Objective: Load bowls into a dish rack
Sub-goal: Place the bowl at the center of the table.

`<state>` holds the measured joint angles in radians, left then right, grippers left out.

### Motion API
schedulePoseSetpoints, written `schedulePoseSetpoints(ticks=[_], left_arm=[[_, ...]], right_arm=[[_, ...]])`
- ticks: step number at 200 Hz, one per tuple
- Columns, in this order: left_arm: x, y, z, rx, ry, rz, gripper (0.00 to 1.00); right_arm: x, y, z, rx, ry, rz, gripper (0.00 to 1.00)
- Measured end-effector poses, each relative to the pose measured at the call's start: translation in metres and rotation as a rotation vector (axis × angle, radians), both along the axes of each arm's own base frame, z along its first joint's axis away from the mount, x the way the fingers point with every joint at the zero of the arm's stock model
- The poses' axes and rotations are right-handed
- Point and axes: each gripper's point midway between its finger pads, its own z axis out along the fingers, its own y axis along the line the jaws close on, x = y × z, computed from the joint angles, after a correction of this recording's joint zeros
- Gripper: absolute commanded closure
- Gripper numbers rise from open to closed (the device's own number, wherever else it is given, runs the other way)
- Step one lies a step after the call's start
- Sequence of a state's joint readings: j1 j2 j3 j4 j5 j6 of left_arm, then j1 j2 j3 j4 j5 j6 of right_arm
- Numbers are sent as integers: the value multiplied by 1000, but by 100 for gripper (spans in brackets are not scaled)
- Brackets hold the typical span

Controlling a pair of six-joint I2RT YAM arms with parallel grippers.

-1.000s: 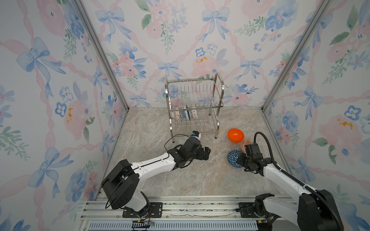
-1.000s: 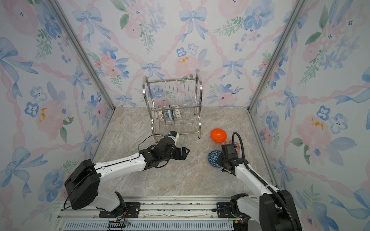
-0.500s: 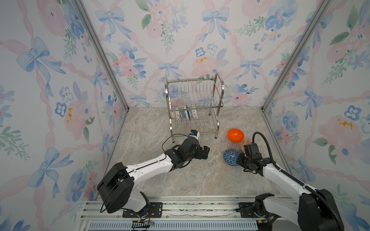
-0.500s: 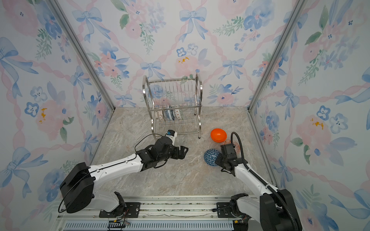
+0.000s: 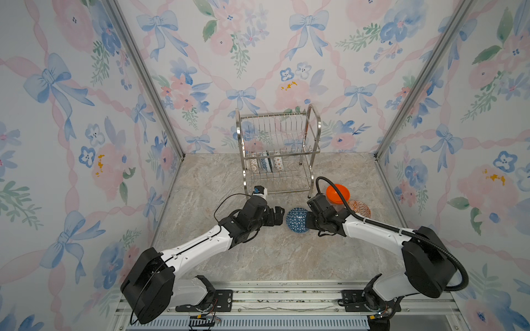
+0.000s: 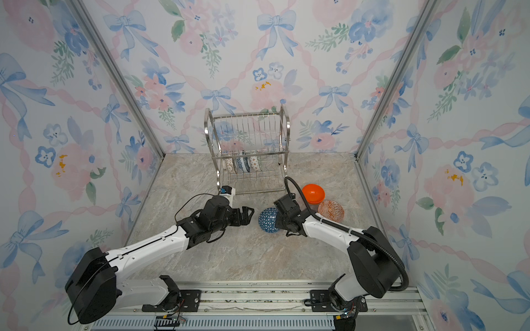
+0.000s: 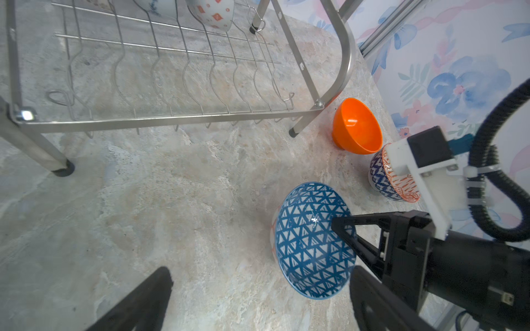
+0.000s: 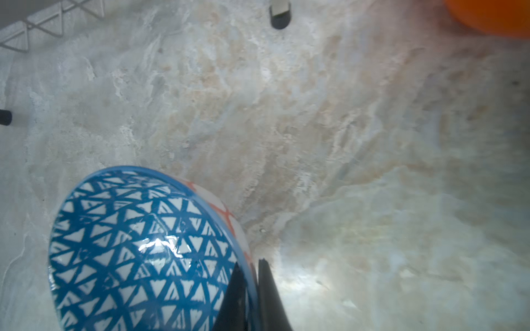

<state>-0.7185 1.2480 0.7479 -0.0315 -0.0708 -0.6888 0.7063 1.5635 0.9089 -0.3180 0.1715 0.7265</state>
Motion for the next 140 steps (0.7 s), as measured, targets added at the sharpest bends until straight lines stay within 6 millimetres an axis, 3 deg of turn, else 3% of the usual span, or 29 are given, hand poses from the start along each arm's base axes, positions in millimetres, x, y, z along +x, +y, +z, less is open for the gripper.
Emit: schedulePoseSetpoints(ticks=[28, 57, 98, 140], left_arm=[[-7, 17, -12, 18, 30, 23, 2], [-12, 25, -17, 26, 43, 32, 2], [-12, 33, -25, 28, 64, 52, 2], [-13, 33, -28, 26, 79, 55, 2]], right_arm=[[10, 41, -7, 21, 0, 51, 98], [16, 65, -8, 52, -6, 76, 93], [19, 72, -9, 64, -2, 81, 72], [19, 72, -9, 60, -3, 86, 62]])
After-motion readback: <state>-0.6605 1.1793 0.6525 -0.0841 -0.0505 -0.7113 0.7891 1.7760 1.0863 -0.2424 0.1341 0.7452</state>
